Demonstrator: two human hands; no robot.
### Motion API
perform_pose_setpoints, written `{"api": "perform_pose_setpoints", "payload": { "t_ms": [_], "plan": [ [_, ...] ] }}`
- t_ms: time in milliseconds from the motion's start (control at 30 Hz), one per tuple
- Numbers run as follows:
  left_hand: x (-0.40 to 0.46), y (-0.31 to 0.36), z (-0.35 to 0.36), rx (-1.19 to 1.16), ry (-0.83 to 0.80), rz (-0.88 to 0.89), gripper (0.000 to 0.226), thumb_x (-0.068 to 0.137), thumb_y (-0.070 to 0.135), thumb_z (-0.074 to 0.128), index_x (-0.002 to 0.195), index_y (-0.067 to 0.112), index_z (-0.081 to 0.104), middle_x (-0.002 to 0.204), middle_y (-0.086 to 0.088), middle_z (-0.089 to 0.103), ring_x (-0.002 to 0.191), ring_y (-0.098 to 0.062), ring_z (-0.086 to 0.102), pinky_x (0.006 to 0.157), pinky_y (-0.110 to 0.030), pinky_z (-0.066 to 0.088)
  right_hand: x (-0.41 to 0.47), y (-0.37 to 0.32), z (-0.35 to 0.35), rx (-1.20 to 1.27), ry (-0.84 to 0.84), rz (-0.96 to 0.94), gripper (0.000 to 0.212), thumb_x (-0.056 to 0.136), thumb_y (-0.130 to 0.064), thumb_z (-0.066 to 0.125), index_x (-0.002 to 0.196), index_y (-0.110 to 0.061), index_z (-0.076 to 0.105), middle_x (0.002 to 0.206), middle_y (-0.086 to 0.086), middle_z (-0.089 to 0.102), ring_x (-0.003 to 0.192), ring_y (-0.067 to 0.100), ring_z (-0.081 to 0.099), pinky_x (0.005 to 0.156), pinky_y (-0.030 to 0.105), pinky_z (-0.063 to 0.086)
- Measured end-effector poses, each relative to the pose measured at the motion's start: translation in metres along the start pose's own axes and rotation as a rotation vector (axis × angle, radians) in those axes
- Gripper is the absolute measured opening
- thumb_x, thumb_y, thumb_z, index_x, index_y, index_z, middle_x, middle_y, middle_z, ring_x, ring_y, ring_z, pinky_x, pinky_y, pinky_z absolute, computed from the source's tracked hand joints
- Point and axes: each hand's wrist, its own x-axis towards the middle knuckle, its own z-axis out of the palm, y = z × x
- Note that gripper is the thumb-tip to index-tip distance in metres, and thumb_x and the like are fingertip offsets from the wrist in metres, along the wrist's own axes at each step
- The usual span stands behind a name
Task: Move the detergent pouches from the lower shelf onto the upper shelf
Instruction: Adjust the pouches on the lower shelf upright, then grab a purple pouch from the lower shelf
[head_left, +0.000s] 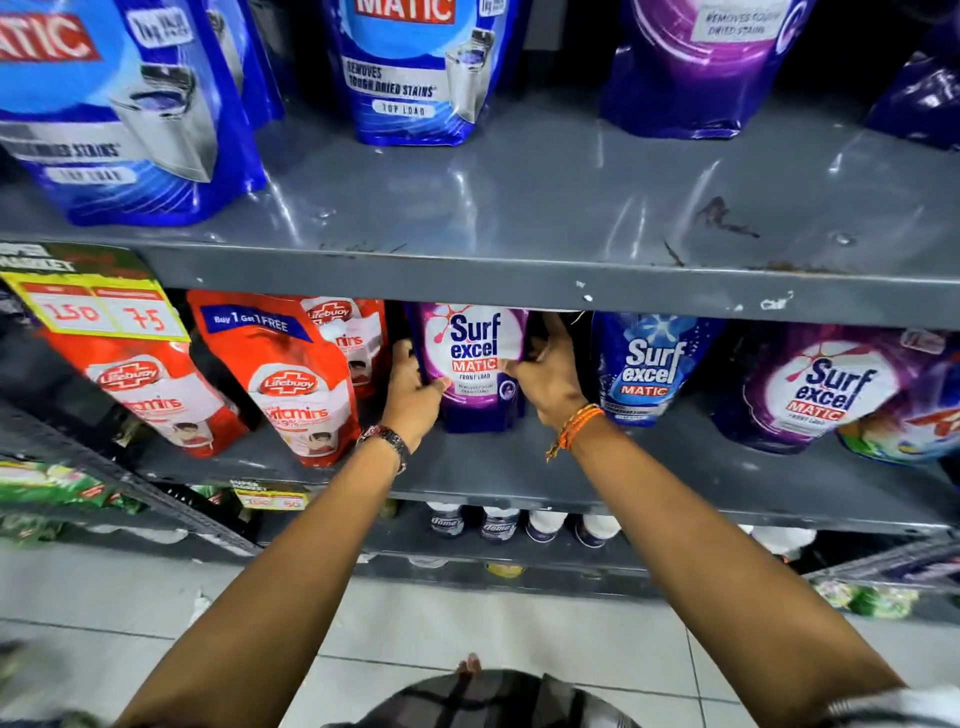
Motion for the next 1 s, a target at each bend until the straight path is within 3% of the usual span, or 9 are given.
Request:
{"api": "perform_pose_setpoints", "payload": {
  "t_ms": [133, 300, 400, 600, 667, 767, 867, 933, 1000],
  "plan": [
    [0.013, -0.002, 0.002, 0.039, 0.058, 0.027, 0.084, 0.084, -0.022, 0.056, 0.154, 0.007, 0.022, 0.151, -0.016, 0.049, 0.138, -0.029, 0.051, 0.116, -0.051, 0.04, 0.006, 0.005, 0.004, -0.055, 0.022, -0.123, 0.076, 0.064, 0.025, 0.077, 0.132, -0.002, 0.054, 0.115, 0.004, 0.068, 0.105, 0.015, 0.066, 0.085, 0.017, 0.058],
    [0.019, -0.004, 0.001, 0.061, 0.053, 0.03, 0.085, 0.085, -0.022, 0.056, 0.155, 0.007, 0.019, 0.153, -0.015, 0.046, 0.14, -0.026, 0.048, 0.117, -0.052, 0.04, 0.005, 0.015, 0.004, -0.082, -0.007, -0.125, 0.073, 0.071, 0.024, 0.07, 0.135, -0.007, 0.051, 0.111, -0.002, 0.068, 0.097, -0.003, 0.069, 0.096, 0.043, 0.06],
    [0.013, -0.003, -0.001, 0.054, 0.03, 0.049, 0.08, 0.086, -0.024, 0.052, 0.153, 0.007, 0.022, 0.15, -0.016, 0.049, 0.134, -0.024, 0.053, 0.114, -0.049, 0.043, 0.001, 0.014, -0.001, -0.089, -0.049, -0.092, 0.073, 0.072, 0.023, 0.072, 0.135, -0.006, 0.049, 0.116, 0.004, 0.066, 0.108, 0.011, 0.068, 0.097, 0.046, 0.059],
    [-0.018, -0.008, 0.008, -0.009, 0.151, 0.101, 0.069, 0.083, -0.025, 0.057, 0.145, -0.002, 0.036, 0.148, -0.018, 0.046, 0.131, -0.021, 0.047, 0.114, -0.032, 0.04, -0.047, 0.016, -0.052, 0.123, -0.045, 0.085, 0.05, 0.078, 0.018, 0.066, 0.122, -0.006, 0.058, 0.12, 0.01, 0.065, 0.102, 0.018, 0.059, 0.073, 0.018, 0.056],
    [-0.037, -0.017, 0.012, -0.036, 0.248, 0.102, 0.062, 0.082, -0.023, 0.058, 0.139, -0.002, 0.042, 0.134, -0.017, 0.052, 0.123, -0.021, 0.05, 0.109, -0.036, 0.044, -0.078, 0.028, -0.091, 0.129, 0.071, 0.125, 0.033, 0.083, 0.019, 0.062, 0.105, -0.005, 0.064, 0.104, 0.006, 0.068, 0.088, 0.016, 0.061, 0.066, 0.018, 0.058],
    [-0.066, -0.025, 0.033, -0.085, 0.371, 0.105, 0.051, 0.082, -0.021, 0.056, 0.122, 0.009, 0.052, 0.113, -0.008, 0.055, 0.102, -0.022, 0.056, 0.091, -0.03, 0.051, -0.115, 0.054, -0.172, 0.03, 0.334, 0.088, 0.038, 0.078, 0.028, 0.064, 0.103, -0.001, 0.064, 0.095, 0.005, 0.07, 0.077, 0.005, 0.066, 0.069, 0.016, 0.059],
    [-0.094, -0.02, 0.084, -0.106, 0.177, 0.093, 0.049, 0.08, -0.024, 0.054, 0.105, 0.018, 0.056, 0.1, 0.002, 0.059, 0.09, -0.018, 0.056, 0.078, -0.019, 0.053, -0.125, 0.058, -0.258, 0.016, 0.548, 0.098, 0.045, 0.082, 0.028, 0.059, 0.102, -0.013, 0.06, 0.095, 0.002, 0.064, 0.073, -0.003, 0.062, 0.068, 0.012, 0.056],
    [-0.103, -0.014, 0.13, -0.047, -0.042, 0.106, 0.048, 0.079, -0.022, 0.062, 0.106, 0.017, 0.056, 0.104, -0.001, 0.061, 0.095, -0.02, 0.058, 0.088, -0.03, 0.052, -0.113, 0.057, -0.305, -0.104, 0.592, 0.088, 0.045, 0.085, 0.026, 0.057, 0.111, -0.011, 0.056, 0.101, 0.0, 0.059, 0.077, -0.007, 0.061, 0.066, 0.006, 0.053],
    [-0.111, -0.008, 0.174, 0.099, -0.276, 0.158, 0.051, 0.079, -0.013, 0.072, 0.115, 0.018, 0.053, 0.115, 0.002, 0.062, 0.105, -0.01, 0.06, 0.098, -0.021, 0.05, -0.103, 0.054, -0.336, -0.186, 0.565, 0.062, 0.05, 0.083, 0.028, 0.055, 0.114, -0.011, 0.051, 0.106, 0.002, 0.056, 0.085, -0.003, 0.059, 0.064, 0.006, 0.052]
  ]
}}
